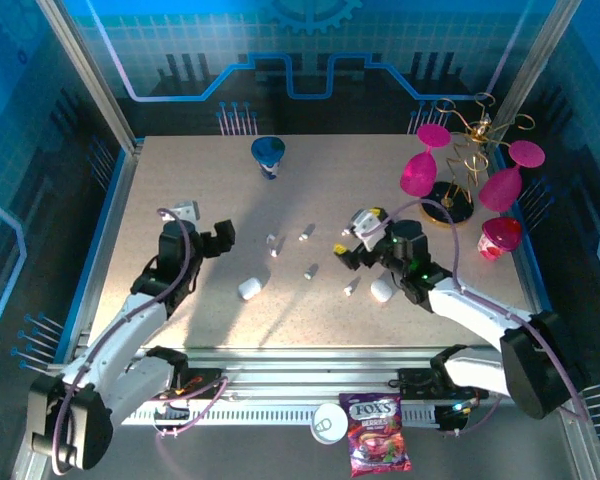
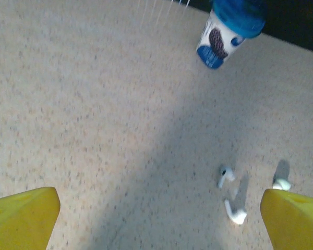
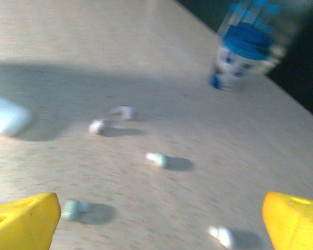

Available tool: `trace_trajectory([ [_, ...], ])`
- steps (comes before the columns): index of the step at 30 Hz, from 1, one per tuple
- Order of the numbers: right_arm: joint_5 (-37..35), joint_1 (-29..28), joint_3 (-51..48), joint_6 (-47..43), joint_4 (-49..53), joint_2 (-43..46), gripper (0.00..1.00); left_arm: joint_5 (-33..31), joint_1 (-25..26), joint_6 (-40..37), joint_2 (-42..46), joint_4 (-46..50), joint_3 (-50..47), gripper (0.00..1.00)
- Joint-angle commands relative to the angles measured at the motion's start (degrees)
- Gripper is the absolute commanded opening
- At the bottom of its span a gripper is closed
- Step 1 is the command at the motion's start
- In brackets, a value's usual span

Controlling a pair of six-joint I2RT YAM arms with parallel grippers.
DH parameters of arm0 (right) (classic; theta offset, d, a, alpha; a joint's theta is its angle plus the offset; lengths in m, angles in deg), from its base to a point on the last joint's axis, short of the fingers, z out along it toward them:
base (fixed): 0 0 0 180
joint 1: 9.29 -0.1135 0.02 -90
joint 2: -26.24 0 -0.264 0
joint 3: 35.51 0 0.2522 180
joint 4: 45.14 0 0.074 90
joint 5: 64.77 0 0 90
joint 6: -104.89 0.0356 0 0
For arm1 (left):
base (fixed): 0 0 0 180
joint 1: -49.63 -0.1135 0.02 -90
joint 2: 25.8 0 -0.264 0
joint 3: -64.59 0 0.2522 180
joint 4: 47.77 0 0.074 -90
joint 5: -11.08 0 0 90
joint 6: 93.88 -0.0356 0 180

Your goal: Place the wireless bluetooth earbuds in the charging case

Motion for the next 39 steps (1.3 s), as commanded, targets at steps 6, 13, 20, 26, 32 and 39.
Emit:
trace_trajectory([
  [6, 17.46, -9.66, 15.97, -13.61, 16.69, -16.59, 1.0, 6.24, -5.15, 14.61, 2.85, 11.4, 0.97, 0.99],
  [13, 20.39, -14.72, 30.26, -20.59, 24.06, -31.44, 0.99, 13.37, -10.9, 17.77, 6.38, 12.35, -1.29, 0.99],
  [20, 19.23, -15.75, 42.46, -26.42, 34.94, -42.52, 0.97, 13.77, -12.2, 17.38, 9.22, 14.15, -1.93, 0.99],
  [26, 15.02, -17.31, 49.41, -29.46, 40.54, -48.84, 0.91, 14.48, -12.21, 17.4, 9.07, 13.87, -2.17, 0.99],
  [32, 11.45, -18.3, 54.05, -29.51, 42.39, -52.92, 0.78, 14.88, -12.21, 17.03, 9.25, 13.2, -2.22, 0.99],
  [39, 9.71, -19.09, 56.74, -29.76, 43.38, -56.02, 0.64, 14.93, -12.22, 16.29, 9.43, 13.47, -2.02, 0.99],
])
